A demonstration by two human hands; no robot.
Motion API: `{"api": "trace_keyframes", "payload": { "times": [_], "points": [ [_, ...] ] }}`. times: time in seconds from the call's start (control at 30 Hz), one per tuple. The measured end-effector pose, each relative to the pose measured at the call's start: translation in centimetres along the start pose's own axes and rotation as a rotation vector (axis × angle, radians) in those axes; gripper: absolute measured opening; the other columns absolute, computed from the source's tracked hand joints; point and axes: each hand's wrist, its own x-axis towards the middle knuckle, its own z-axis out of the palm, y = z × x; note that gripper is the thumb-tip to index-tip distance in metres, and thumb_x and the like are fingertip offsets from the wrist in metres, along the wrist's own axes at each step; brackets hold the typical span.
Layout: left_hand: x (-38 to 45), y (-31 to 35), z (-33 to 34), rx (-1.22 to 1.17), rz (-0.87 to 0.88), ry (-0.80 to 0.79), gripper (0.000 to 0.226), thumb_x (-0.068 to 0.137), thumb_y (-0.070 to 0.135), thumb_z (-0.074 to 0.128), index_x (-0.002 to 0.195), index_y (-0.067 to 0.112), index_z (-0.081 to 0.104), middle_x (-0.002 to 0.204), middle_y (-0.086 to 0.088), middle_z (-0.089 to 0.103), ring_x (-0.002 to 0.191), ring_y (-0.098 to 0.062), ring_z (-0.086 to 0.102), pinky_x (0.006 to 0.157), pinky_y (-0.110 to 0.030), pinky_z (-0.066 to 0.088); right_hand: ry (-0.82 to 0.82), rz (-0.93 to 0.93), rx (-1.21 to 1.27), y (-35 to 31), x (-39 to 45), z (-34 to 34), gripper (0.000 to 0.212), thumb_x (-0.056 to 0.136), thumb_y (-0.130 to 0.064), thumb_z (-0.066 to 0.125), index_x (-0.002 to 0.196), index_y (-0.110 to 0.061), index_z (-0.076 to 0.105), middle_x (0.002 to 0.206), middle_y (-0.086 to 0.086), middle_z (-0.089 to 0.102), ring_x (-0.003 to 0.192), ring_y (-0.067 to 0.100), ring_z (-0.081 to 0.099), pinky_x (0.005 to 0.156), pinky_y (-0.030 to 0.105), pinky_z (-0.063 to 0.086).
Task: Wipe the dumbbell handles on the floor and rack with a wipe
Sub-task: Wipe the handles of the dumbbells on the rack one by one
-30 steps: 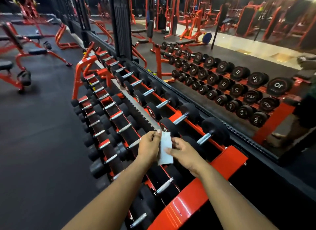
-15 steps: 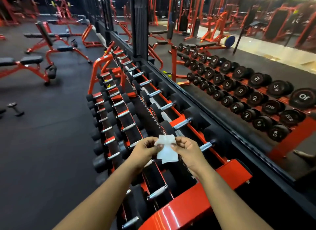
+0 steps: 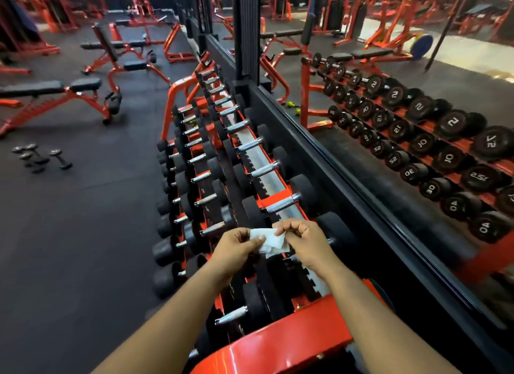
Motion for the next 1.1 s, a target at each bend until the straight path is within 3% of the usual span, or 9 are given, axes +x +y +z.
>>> {"api": "trace_keyframes", "payload": {
  "times": [0.13, 0.27, 0.37, 0.47, 0.63, 0.73, 0.83, 0.97, 1.1],
  "points": [
    [1.9, 0.1, -0.6, 0.091, 0.063, 0.009, 0.009, 0.093, 0.010, 0.073, 0.096, 0.003, 0.068, 0.077, -0.009, 0.072, 0.072, -0.022, 0.067, 0.072, -0.040, 0.058, -0.009, 0.099, 0.106, 0.3, 1.5, -0.1, 0.032, 0.094, -0.004, 0.052, 0.101, -0.027, 0.074, 0.106, -0.003, 0.075, 0.104, 0.015, 0.070, 0.084, 0.030, 0.055],
    [4.7, -0.1, -1.6, 0.246, 0.164, -0.035, 0.009, 0.091, 0.007, 0.074, 0.092, 0.015, 0.070, 0.077, 0.000, 0.073, 0.070, -0.015, 0.066, 0.067, -0.033, 0.055, -0.184, 0.121, -0.230, 0.1, 3.4, 1.1, 0.035, 0.096, -0.033, 0.064, 0.131, -0.031, 0.063, 0.117, -0.011, 0.070, 0.110, 0.004, 0.065, 0.092, 0.020, 0.050],
    [6.7, -0.3, -2.1, 0.389, 0.242, -0.001, 0.011, 0.088, 0.015, 0.077, 0.092, 0.022, 0.071, 0.081, 0.009, 0.074, 0.071, -0.004, 0.066, 0.070, -0.026, 0.055, -0.222, 0.086, -0.385, -0.5, 4.5, 1.8, 0.031, 0.097, -0.018, 0.063, 0.124, -0.033, 0.068, 0.113, -0.015, 0.069, 0.094, -0.008, 0.063, 0.071, 0.007, 0.048],
    [8.5, -1.4, -2.9, 0.453, 0.252, 0.043, 0.013, 0.088, 0.027, 0.078, 0.097, 0.030, 0.069, 0.089, 0.010, 0.073, 0.085, -0.006, 0.069, 0.083, -0.031, 0.057, -0.184, 0.119, -0.481, -0.4, 6.1, 2.1, 0.028, 0.095, -0.011, 0.056, 0.106, -0.030, 0.074, 0.088, -0.010, 0.070, 0.066, 0.000, 0.062, 0.054, 0.014, 0.045],
    [11.5, -2.4, -3.8, 0.666, 0.224, 0.077, 0.036, 0.088, 0.040, 0.076, 0.121, 0.031, 0.061, 0.118, 0.011, 0.064, 0.112, -0.011, 0.061, 0.099, -0.031, 0.049, -0.114, 0.085, -0.626, 0.7, 9.3, 1.9, 0.023, 0.092, -0.012, 0.053, 0.104, -0.025, 0.067, 0.090, -0.007, 0.069, 0.080, 0.014, 0.063, 0.069, 0.033, 0.049],
    [13.5, -2.3, -3.9, 0.822, 0.241, 0.073, 0.063, 0.091, 0.044, 0.072, 0.145, 0.024, 0.046, 0.149, 0.006, 0.043, 0.140, -0.016, 0.040, 0.115, -0.033, 0.036, -0.077, 0.000, -0.750, 1.7, 12.5, 1.6, 0.022, 0.097, -0.012, 0.049, 0.111, -0.024, 0.059, 0.094, 0.003, 0.069, 0.087, 0.026, 0.064, 0.069, 0.033, 0.045],
    [15.3, -2.2, -3.1, 0.965, 0.221, 0.060, 0.086, 0.093, 0.049, 0.068, 0.159, 0.018, 0.023, 0.167, 0.000, 0.017, 0.155, -0.021, 0.014, 0.126, -0.036, 0.016, -0.103, -0.055, -0.804, 3.8, 15.7, 2.0, 0.039, 0.099, -0.011, 0.043, 0.133, -0.025, 0.056, 0.119, 0.005, 0.069, 0.107, 0.026, 0.065, 0.089, 0.037, 0.052],
    [18.5, -3.3, -2.1, 1.198, 0.174, 0.007, 0.110, 0.090, 0.063, 0.061, 0.162, 0.014, -0.007, 0.170, -0.002, -0.012, 0.156, -0.019, -0.015, 0.127, -0.043, -0.003, -0.217, -0.187, -1.050, 7.9, 20.2, 3.3, 0.048, 0.100, -0.014, 0.048, 0.148, -0.023, 0.048, 0.153, 0.003, 0.048, 0.142, 0.020, 0.042, 0.121, 0.038, 0.028],
    [20.4, -4.7, -1.5, 1.335, 0.137, -0.046, 0.126, 0.084, 0.064, 0.067, 0.159, 0.008, -0.017, 0.168, -0.008, -0.019, 0.154, -0.023, -0.020, 0.127, -0.046, -0.004, -0.473, -0.171, -1.275, 11.5, 19.5, 4.0, 0.068, 0.095, -0.032, 0.054, 0.157, -0.014, 0.030, 0.163, 0.007, 0.030, 0.154, 0.024, 0.018, 0.124, 0.046, 0.000]
  ]
}}
